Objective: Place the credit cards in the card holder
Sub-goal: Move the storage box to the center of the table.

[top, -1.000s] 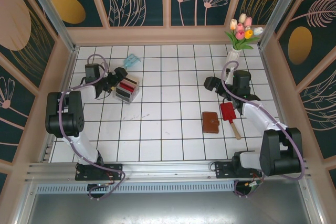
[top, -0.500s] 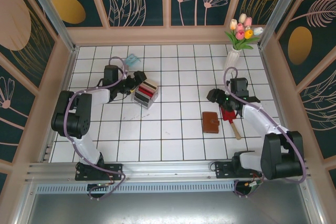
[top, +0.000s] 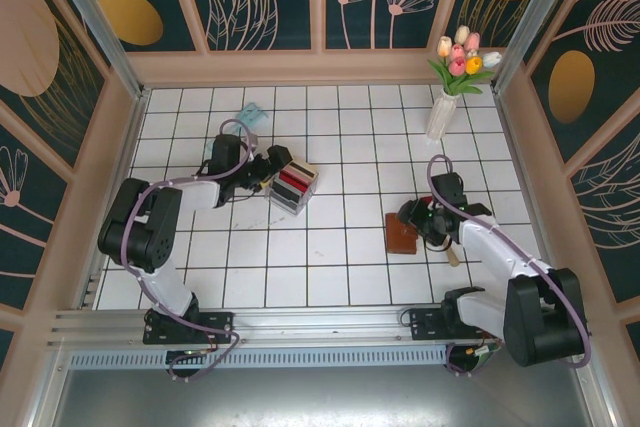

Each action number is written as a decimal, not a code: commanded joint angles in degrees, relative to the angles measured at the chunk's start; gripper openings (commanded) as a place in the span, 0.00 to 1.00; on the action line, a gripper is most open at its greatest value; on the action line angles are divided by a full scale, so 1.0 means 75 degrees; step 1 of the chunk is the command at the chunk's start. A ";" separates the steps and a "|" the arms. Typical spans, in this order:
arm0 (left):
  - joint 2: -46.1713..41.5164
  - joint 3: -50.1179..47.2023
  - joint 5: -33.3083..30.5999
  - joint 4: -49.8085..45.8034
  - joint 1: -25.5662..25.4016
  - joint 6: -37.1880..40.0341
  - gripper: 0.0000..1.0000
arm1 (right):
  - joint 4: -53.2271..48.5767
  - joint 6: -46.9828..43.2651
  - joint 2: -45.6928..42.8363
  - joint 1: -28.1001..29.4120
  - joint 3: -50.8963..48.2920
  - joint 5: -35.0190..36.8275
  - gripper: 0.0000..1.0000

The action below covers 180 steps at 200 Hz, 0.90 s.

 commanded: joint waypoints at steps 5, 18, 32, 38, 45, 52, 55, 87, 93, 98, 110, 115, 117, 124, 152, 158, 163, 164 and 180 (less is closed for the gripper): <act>-0.0463 -0.0302 0.0019 0.0287 -0.0189 -0.0474 0.99 | 0.0077 -0.0040 0.0040 0.0189 -0.0126 -0.0255 0.64; -0.0483 -0.0277 -0.0019 0.0237 -0.0395 -0.0504 0.99 | 0.0259 -0.0206 0.0105 0.0264 -0.0161 -0.0491 0.62; -0.0324 -0.0183 -0.0012 0.0254 -0.0625 -0.0516 0.98 | 0.0284 -0.0311 0.0258 0.0317 -0.0130 -0.0586 0.61; -0.0271 -0.0134 -0.0020 0.0296 -0.0717 -0.0528 0.99 | 0.0304 -0.0340 0.0336 0.0357 -0.0126 -0.0593 0.61; -0.0101 -0.0057 -0.0063 0.0311 -0.0804 -0.0532 0.99 | 0.0344 -0.0425 0.0424 0.0419 -0.0121 -0.0626 0.59; 0.0054 0.0004 -0.0096 0.0409 -0.0878 -0.0568 0.99 | 0.0404 -0.0516 0.0514 0.0495 -0.0102 -0.0662 0.57; 0.0100 0.0024 -0.0101 0.0463 -0.0907 -0.0606 0.98 | 0.0411 -0.0535 0.0557 0.0532 -0.0087 -0.0658 0.57; 0.0455 0.0278 -0.0229 0.0871 -0.1165 -0.1004 0.98 | 0.0654 -0.0754 0.1022 0.1060 0.0047 -0.0798 0.55; 0.0509 0.0327 -0.0236 0.0889 -0.1218 -0.1037 0.98 | 0.0739 -0.0751 0.1095 0.1205 0.0057 -0.0812 0.55; 0.0546 0.0361 -0.0252 0.0911 -0.1250 -0.1078 0.98 | 0.0821 -0.0743 0.1161 0.1297 0.0050 -0.0841 0.55; 0.0618 0.0381 -0.0308 0.1019 -0.1349 -0.1194 0.98 | 0.0972 -0.0654 0.1298 0.1557 0.0074 -0.0879 0.53; 0.0642 0.0384 -0.0328 0.1095 -0.1383 -0.1253 0.98 | 0.1024 -0.0597 0.1358 0.1669 0.0073 -0.0898 0.53; 0.0645 0.0382 -0.0330 0.1124 -0.1393 -0.1278 0.98 | 0.1051 -0.0580 0.1374 0.1700 0.0079 -0.0908 0.53; 0.0690 0.0388 -0.0351 0.1204 -0.1423 -0.1354 0.98 | 0.1131 -0.0503 0.1426 0.1870 0.0101 -0.0947 0.52; 0.0701 0.0384 -0.0479 0.1377 -0.1486 -0.1556 0.98 | 0.1475 0.0023 0.1467 0.2516 0.0100 -0.1097 0.50; 0.0621 0.0338 -0.0560 0.1353 -0.1487 -0.1547 0.98 | 0.1452 0.0126 0.1444 0.2676 0.0135 -0.1055 0.50; 0.0544 0.0312 -0.0660 0.1276 -0.1487 -0.1500 0.98 | 0.1398 0.0196 0.1415 0.2786 0.0171 -0.0984 0.50; 0.0525 0.0312 -0.0683 0.1236 -0.1487 -0.1489 0.98 | 0.1380 0.0207 0.1405 0.2797 0.0181 -0.0961 0.50; 0.0146 0.0365 -0.1216 0.0393 -0.1484 -0.1081 0.99 | 0.1051 0.0230 0.1248 0.2949 0.0307 -0.0559 0.51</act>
